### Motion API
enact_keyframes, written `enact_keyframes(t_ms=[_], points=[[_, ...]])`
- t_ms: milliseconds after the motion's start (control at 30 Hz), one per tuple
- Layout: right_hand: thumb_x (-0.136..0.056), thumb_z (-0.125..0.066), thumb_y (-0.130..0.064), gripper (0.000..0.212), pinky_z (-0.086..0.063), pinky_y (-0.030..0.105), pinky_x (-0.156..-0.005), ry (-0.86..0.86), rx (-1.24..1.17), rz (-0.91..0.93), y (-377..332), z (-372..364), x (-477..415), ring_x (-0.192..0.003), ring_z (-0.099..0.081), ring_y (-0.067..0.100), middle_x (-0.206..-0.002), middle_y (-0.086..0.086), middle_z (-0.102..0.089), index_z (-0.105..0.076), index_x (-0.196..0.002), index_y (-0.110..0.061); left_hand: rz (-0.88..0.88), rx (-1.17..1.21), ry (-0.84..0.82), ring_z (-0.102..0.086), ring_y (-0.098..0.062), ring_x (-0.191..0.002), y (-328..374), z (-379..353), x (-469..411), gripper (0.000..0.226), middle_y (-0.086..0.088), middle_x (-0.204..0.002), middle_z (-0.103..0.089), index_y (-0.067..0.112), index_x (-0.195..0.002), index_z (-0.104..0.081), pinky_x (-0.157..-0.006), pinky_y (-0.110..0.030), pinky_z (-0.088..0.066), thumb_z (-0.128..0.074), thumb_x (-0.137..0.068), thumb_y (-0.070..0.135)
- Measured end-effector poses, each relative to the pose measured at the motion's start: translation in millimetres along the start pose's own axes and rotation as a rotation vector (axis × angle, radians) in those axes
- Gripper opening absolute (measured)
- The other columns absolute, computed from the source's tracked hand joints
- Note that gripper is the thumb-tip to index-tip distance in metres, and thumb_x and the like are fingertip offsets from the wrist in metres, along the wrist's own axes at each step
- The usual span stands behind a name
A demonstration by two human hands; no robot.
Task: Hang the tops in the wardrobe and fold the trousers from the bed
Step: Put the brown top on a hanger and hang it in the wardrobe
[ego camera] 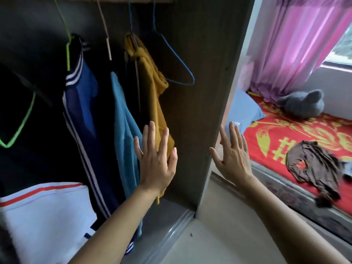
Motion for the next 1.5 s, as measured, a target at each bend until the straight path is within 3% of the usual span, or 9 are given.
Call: enact_keyframes(t_ms=[167,333,800,967,1233,1500], points=[[-0.096,-0.039,-0.056,0.077,-0.012,0.050,-0.123,0.053,0.032,-0.097,93.3,28.6,19.4,-0.153,0.007,0.025,-0.166,0.006,0.008,-0.007,-0.159,-0.024,-0.063,0.085,-0.098,-0.005,-0.028,-0.151,81.8,-51.2,-27.5,0.061,-0.011,-0.164,-0.006,0.021,-0.154,-0.028,-0.116,-0.061,-0.011,-0.028,-0.100,0.050],[-0.093,-0.056,-0.047,0.085,-0.013,0.051,-0.122,0.077,0.086,-0.218,233.8,52.3,45.6,-0.153,0.005,0.027,-0.166,0.010,0.008,-0.011,-0.159,-0.020,-0.171,0.122,-0.238,-0.002,-0.028,-0.151,206.5,-136.7,-46.1,0.063,-0.010,-0.164,-0.006,0.022,-0.155,-0.023,-0.117,-0.060,-0.006,-0.023,-0.100,0.052],[-0.094,-0.049,-0.052,0.086,-0.009,0.049,-0.123,-0.006,0.225,-0.461,597.4,116.3,73.1,-0.153,0.004,0.026,-0.166,0.010,0.006,-0.001,-0.159,-0.021,-0.421,0.229,-0.546,0.008,-0.027,-0.151,537.5,-368.8,-81.6,0.072,-0.008,-0.164,0.010,0.023,-0.157,-0.007,-0.115,-0.061,-0.004,-0.024,-0.097,0.058],[-0.094,-0.053,-0.048,0.088,-0.006,0.047,-0.124,-0.125,0.257,-0.581,690.1,85.7,72.2,-0.153,0.010,0.024,-0.165,0.009,0.015,-0.002,-0.159,-0.019,-0.462,0.215,-0.649,0.007,-0.031,-0.150,594.6,-456.1,-92.6,0.074,-0.009,-0.163,0.014,0.023,-0.157,-0.008,-0.114,-0.062,-0.011,-0.028,-0.094,0.057],[-0.093,-0.053,-0.045,0.088,-0.009,0.045,-0.124,-0.329,0.294,-0.807,860.6,-4.2,53.3,-0.153,0.004,0.026,-0.165,0.012,0.010,-0.002,-0.159,-0.019,-0.552,0.151,-0.934,0.017,-0.027,-0.149,673.7,-680.9,-120.0,0.074,-0.007,-0.162,0.019,0.027,-0.157,-0.003,-0.118,-0.057,-0.007,-0.028,-0.096,0.059],[-0.093,-0.052,-0.043,0.084,-0.016,0.044,-0.122,-0.566,0.264,-0.992,993.1,-87.4,16.1,-0.152,-0.006,0.031,-0.165,0.017,0.004,-0.007,-0.159,-0.015,-0.531,0.147,-1.215,0.009,-0.027,-0.150,720.5,-870.5,-146.1,0.072,-0.008,-0.163,0.010,0.025,-0.157,-0.001,-0.119,-0.052,-0.012,-0.027,-0.098,0.058]])
Point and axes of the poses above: each hand's wrist, its own x-axis away from the middle knuckle, its own z-axis out of the back of the hand, y = z × x, the point moved 6 cm from there along -x, towards the middle knuckle
